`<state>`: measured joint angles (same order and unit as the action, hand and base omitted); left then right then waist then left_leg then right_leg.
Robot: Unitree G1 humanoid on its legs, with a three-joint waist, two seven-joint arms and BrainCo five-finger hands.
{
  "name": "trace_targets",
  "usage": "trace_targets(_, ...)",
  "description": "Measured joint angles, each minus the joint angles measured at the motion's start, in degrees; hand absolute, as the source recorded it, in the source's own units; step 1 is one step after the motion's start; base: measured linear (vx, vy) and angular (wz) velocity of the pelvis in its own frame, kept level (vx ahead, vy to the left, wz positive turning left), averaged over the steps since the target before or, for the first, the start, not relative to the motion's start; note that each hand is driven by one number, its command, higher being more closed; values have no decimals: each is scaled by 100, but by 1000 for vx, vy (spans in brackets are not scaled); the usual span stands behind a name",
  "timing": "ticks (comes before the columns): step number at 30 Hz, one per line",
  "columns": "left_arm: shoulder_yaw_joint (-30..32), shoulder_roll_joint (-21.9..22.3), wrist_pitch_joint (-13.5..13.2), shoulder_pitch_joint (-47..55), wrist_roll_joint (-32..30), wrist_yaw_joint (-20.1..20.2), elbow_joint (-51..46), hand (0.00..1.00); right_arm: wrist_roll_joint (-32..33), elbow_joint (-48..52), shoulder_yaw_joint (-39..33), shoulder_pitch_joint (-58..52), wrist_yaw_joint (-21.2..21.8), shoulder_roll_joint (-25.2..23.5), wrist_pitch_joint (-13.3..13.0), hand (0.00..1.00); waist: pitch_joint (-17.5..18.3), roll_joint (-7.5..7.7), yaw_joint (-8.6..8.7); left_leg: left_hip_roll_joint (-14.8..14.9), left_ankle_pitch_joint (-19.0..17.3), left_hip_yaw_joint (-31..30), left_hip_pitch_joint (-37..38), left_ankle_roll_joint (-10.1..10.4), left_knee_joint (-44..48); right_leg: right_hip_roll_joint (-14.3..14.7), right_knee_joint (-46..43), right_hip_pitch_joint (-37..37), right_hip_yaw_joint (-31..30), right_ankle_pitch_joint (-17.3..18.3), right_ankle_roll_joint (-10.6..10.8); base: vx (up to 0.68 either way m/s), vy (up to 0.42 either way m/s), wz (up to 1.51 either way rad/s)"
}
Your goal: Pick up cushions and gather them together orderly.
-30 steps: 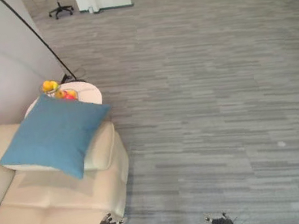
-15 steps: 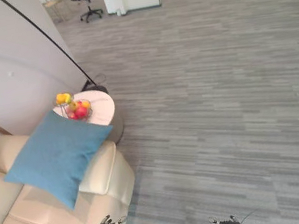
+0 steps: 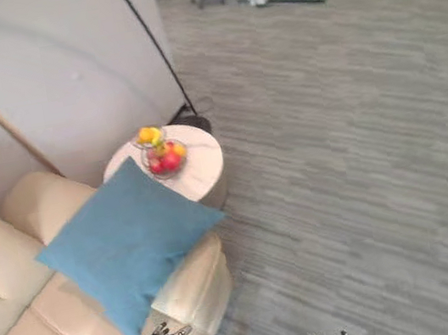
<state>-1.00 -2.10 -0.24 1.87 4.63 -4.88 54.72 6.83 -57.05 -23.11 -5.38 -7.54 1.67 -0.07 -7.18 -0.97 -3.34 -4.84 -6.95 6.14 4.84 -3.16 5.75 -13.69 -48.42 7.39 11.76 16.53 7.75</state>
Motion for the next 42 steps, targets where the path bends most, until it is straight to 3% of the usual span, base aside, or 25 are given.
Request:
trace_targets(1, 3, 15, 5, 0, 2, 0, -2, 0, 0, 10, 42, 14, 7, -2, -14, 0, 5, -7, 13, 34, -13, -246, 65, -3, -9, 130, 311, 129, -98, 78, -72, 391, -111, 140)
trace_targets(4, 133, 154, 17, -39, 0, -2, -17, 0, 39, 1, 146, 51, 13, -46, -50, 0, 8, 6, 37, 209, -110, -1084, 158, 136, -8, 878, 1681, 405, -1397, 18, -198, 289, -239, 145)
trace_targets(5, 217, 223, 17, -46, 0, -1, -18, 0, 60, -3, 155, 47, 5, -80, -65, 0, 13, 45, 36, 212, -262, -1418, 74, 238, 207, 1096, 2270, 342, -2111, -222, -202, 229, -323, 160)
trace_targets(6, 236, 222, 15, -38, -3, 0, -67, 0, 64, -7, 182, 28, 3, -156, -64, 0, 38, 165, 38, 150, -384, -1515, 0, 291, 393, 1071, 2583, 259, -2327, -485, -242, 256, -429, 153)
trace_targets(7, 296, 191, -10, -47, -8, 3, -76, 0, 130, -12, 172, 7, 25, -200, -69, 0, -7, 241, 26, 81, -600, -1659, -52, 375, 679, 954, 2611, 179, -2270, -644, -290, 145, -311, 116)
trace_targets(8, 385, 290, -2, -55, -6, -5, -82, 0, 199, -2, 154, 16, 17, -150, -77, 0, -21, 156, -8, 186, -689, -1694, -125, 436, 894, 968, 2577, 94, -1992, -591, -383, 185, -329, 107)
trace_targets(11, 393, 493, -4, 72, 2, 12, -127, 0, 219, 6, 188, 49, 4, -16, -96, 0, 96, -171, 37, 651, -697, -951, -457, 515, 1273, 996, 2769, -167, -1044, -464, -600, 167, -242, 131)
trace_targets(12, 394, 493, -6, 72, 3, 10, -133, 0, 219, 5, 193, 51, 5, -15, -93, 0, 97, -169, 28, 684, -686, -869, -488, 533, 1281, 995, 2774, -173, -983, -458, -610, 73, -210, 108)
trace_targets(17, 347, 490, -3, 55, 6, 7, -193, 0, 239, 5, 191, 37, 0, -57, -90, 0, 44, -85, 44, 1157, -591, 751, -563, 635, 1192, 821, 2802, -378, -97, -368, -723, 9, -111, 88)
trace_targets(18, 328, 488, -4, 34, 8, 4, -198, 0, 253, -2, 184, 59, 0, -59, -87, 0, 36, -74, 34, 1093, -456, 830, -566, 690, 1045, 735, 2784, -385, -1, -338, -675, -50, 17, 60)
trace_targets(21, 82, 312, -14, 13, 10, 3, -185, 0, 293, -33, 57, 6, 3, -118, -78, 0, 39, 25, 79, 807, -136, 732, -382, 573, 390, 488, 2991, -593, 306, -382, -577, -62, 61, 60)
trace_targets(26, -251, 88, -19, -5, 13, -1, 3, 0, 345, -47, -155, -56, -12, -145, -59, 0, 106, 24, 119, 591, 526, 501, -54, 527, -660, 473, 3465, -762, 524, -613, -470, 0, 31, 35)
trace_targets(30, -224, -103, -6, 20, 21, -14, 101, 0, 447, -38, -413, 2, -35, -52, -32, 0, 139, -3, 132, 573, 654, 412, 111, 525, -928, 562, 3699, -963, 600, -740, -462, 55, -6, 7)
trace_targets(33, 74, -389, 20, 128, 125, -79, 3, 0, 433, 55, -659, 126, -73, 400, -30, 0, 207, 16, 152, 573, 662, 419, 156, 531, -1014, 601, 3788, -1013, 565, -765, -465, 24, 1, -5)
trace_targets(38, 968, -1037, -13, 230, 235, -253, -922, 0, -8, 1425, -736, 242, -160, 1347, -66, 0, 226, 28, 194, 579, 715, 454, 149, 533, -1161, 681, 3898, -937, 489, -822, -492, 3, 0, -8)
trace_targets(42, 1356, -1224, -86, 225, 461, -423, -1371, 0, -238, 2119, -682, 559, -149, 1710, -102, 0, 232, 28, 254, 621, 715, 516, 125, 533, -1160, 779, 4120, -934, 414, -942, -533, 41, -12, -9)
